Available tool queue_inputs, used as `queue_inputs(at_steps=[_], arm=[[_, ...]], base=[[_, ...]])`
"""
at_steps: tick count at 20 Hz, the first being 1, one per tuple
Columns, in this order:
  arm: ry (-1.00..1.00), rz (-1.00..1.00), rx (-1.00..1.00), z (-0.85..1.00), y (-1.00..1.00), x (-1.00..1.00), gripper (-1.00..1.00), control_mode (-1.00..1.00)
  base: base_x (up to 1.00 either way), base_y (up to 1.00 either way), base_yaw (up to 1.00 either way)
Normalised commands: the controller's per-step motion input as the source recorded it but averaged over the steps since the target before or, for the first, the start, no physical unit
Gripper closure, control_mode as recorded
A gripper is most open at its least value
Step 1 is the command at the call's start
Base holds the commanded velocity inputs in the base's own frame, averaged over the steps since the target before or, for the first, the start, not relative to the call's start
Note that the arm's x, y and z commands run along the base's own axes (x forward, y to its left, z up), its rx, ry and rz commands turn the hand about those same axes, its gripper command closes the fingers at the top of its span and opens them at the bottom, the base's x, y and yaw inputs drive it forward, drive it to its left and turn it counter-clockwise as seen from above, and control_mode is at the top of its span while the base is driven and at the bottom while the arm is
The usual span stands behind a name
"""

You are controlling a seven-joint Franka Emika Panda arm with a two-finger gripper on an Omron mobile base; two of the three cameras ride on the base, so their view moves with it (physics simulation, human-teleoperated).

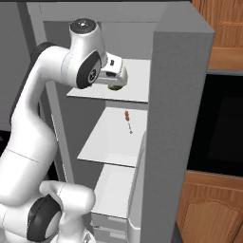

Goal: Take the lemon wedge from the fridge and place it on the plate with fish on the dining counter.

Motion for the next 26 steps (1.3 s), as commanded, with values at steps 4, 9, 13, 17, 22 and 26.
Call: queue_inputs(at_steps=[4, 9, 13, 17, 22, 26], arm=[[0.01, 0.00, 0.00, -0.01, 0.00, 0.05, -1.00, -1.00], [0.00, 0.00, 0.00, 0.00, 0.00, 0.43, -1.00, -1.00], [0.00, 0.00, 0.00, 0.00, -0.07, 0.55, -1.00, -1.00], [0.00, 0.00, 0.00, -0.13, -0.13, 0.40, -1.00, -1.00], [0.00, 0.00, 0.00, -0.24, -0.17, 0.37, -1.00, -1.00], [0.00, 0.00, 0.00, -0.29, -0.06, 0.38, -1.00, -1.00]], base=[[0.00, 0.00, 0.00], [0.00, 0.00, 0.00], [0.00, 0.00, 0.00], [0.00, 0.00, 0.00], [0.00, 0.00, 0.00], [0.00, 0.00, 0.00]])
